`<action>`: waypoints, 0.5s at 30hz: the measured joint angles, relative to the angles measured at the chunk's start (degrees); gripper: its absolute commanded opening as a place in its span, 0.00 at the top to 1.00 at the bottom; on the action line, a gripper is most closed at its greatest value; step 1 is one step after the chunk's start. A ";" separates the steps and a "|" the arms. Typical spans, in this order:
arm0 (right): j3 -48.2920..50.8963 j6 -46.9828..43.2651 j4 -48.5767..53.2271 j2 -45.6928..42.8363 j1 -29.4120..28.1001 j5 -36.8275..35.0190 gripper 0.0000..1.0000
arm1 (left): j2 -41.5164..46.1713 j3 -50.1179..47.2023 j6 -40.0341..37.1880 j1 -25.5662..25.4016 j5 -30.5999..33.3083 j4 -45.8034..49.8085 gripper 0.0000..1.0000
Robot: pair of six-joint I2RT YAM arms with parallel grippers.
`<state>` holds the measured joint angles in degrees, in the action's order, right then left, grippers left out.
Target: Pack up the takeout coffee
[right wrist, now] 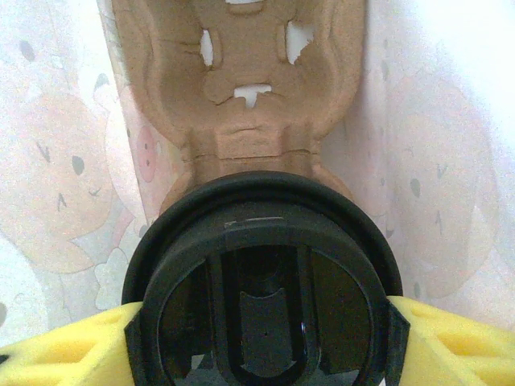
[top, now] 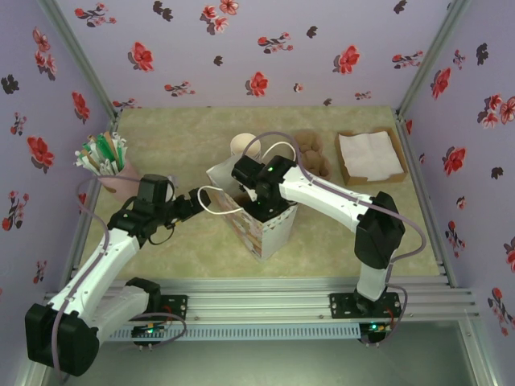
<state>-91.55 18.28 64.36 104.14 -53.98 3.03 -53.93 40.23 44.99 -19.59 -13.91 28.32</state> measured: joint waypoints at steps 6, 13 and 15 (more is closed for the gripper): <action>0.00 0.04 0.00 0.00 0.00 0.00 0.31 | 0.00 0.00 0.00 0.00 0.00 -0.07 0.01; 0.00 0.20 -0.02 0.07 0.00 0.02 0.29 | 0.00 0.00 0.00 0.00 0.00 -0.17 0.01; 0.00 0.22 -0.04 0.11 0.00 0.02 0.29 | 0.00 0.00 0.00 0.00 0.00 -0.17 0.01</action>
<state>-91.55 18.50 64.31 104.25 -53.98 3.05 -53.93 40.23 44.99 -19.59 -13.91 28.14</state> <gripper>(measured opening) 0.711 0.992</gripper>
